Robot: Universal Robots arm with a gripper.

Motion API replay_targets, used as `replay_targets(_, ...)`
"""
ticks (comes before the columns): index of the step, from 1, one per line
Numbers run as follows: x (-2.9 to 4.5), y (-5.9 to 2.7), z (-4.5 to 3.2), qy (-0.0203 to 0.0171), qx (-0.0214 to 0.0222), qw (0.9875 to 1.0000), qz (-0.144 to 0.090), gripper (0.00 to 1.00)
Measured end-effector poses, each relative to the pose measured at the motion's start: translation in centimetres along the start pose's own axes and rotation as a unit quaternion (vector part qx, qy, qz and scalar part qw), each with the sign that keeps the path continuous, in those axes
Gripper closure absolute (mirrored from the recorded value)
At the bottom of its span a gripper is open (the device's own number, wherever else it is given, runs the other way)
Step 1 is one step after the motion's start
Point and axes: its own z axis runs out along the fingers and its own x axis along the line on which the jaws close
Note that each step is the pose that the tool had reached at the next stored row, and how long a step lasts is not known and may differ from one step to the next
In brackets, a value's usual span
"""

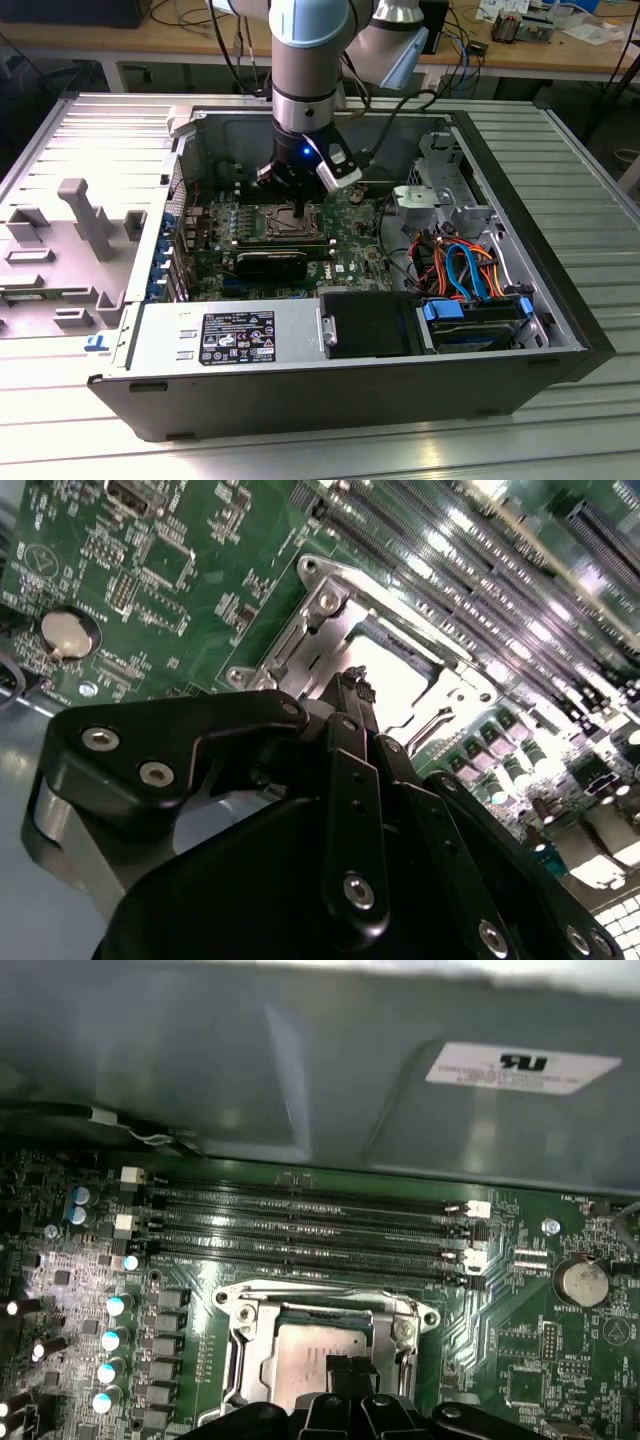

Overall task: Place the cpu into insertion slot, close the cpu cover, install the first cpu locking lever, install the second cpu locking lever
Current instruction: 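Install the first cpu locking lever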

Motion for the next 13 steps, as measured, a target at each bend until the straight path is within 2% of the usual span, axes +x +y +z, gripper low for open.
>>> replay_targets(3, -0.22, -0.73, -0.04, 0.0013, -0.0004, 1.0000, 0.000, 0.89)
replay_targets(5, -0.25, -0.79, -0.11, 0.0014, -0.0003, 1.0000, 0.000, 0.89)
replay_targets(7, -0.26, -0.77, -0.60, 0.0013, -0.0004, 1.0000, 0.000, 0.89)
replay_targets(10, -0.27, -0.70, -2.03, 0.0013, -0.0003, 1.0000, 0.000, 0.89)
replay_targets(13, -0.27, -0.67, -2.50, 0.0013, -0.0004, 1.0000, 0.000, 0.89)
